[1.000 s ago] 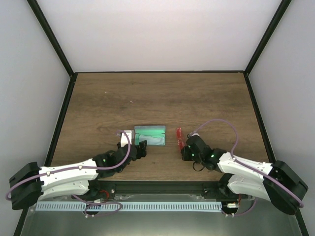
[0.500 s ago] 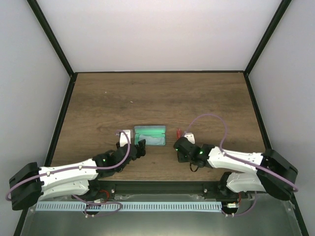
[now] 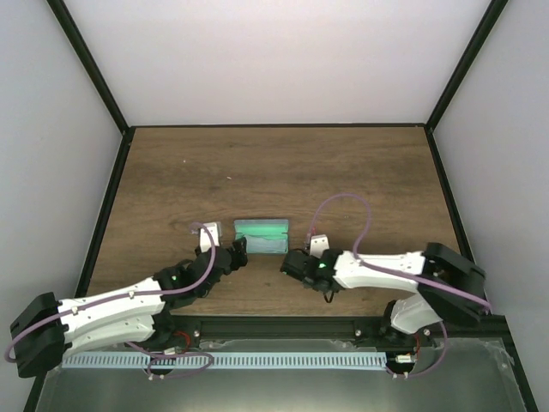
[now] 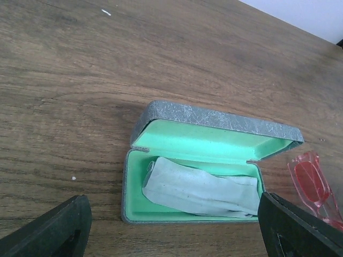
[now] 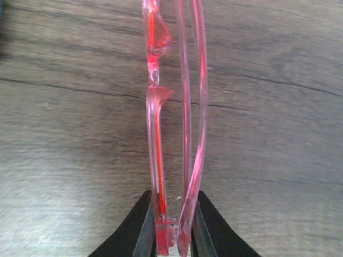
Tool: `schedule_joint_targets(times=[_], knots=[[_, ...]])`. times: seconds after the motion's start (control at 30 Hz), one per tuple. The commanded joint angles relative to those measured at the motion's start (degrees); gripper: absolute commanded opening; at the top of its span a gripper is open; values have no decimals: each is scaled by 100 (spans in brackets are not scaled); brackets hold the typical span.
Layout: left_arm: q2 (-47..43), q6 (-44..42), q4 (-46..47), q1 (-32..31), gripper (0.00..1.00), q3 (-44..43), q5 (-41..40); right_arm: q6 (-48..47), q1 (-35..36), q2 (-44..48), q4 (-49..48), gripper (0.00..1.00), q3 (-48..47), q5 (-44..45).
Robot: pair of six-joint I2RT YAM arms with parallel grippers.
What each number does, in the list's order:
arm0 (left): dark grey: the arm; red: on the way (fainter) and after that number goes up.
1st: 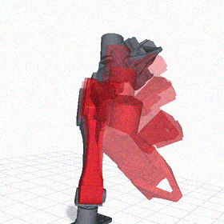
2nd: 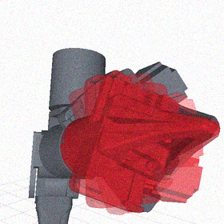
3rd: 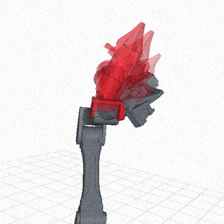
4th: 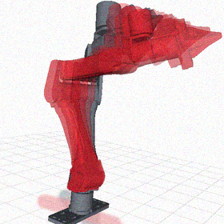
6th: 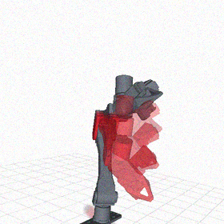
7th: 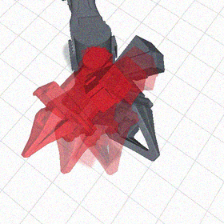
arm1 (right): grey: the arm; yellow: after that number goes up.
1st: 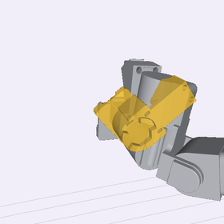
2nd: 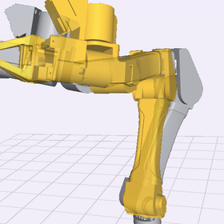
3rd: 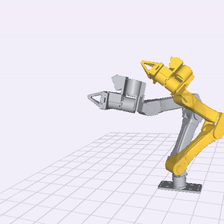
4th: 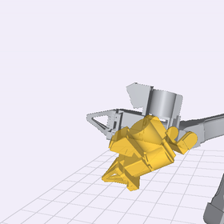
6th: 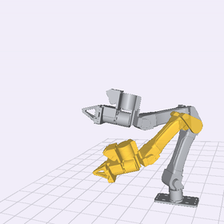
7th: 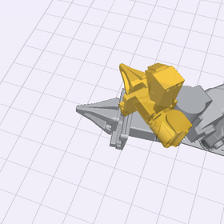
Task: Organize the sunglasses
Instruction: Adjust the sunglasses at the center of the board.
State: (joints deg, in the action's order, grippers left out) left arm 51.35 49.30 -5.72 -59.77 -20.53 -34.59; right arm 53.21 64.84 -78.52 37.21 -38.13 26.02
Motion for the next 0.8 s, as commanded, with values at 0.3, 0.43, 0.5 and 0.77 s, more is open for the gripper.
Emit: schedule_joint_targets(times=[0.3,0.43,0.5,0.77], knots=[[380,-87,214,119,87,-28,110,2374,308,-2839,3054,12,-1708,1549],[368,-104,246,187,87,19,160,2149,355,-2644,2750,19,-1744,1563],[335,-109,236,198,87,36,176,1751,363,-2235,2219,28,-1541,1402],[235,-156,214,252,87,67,211,103,316,54,107,58,-425,612]])
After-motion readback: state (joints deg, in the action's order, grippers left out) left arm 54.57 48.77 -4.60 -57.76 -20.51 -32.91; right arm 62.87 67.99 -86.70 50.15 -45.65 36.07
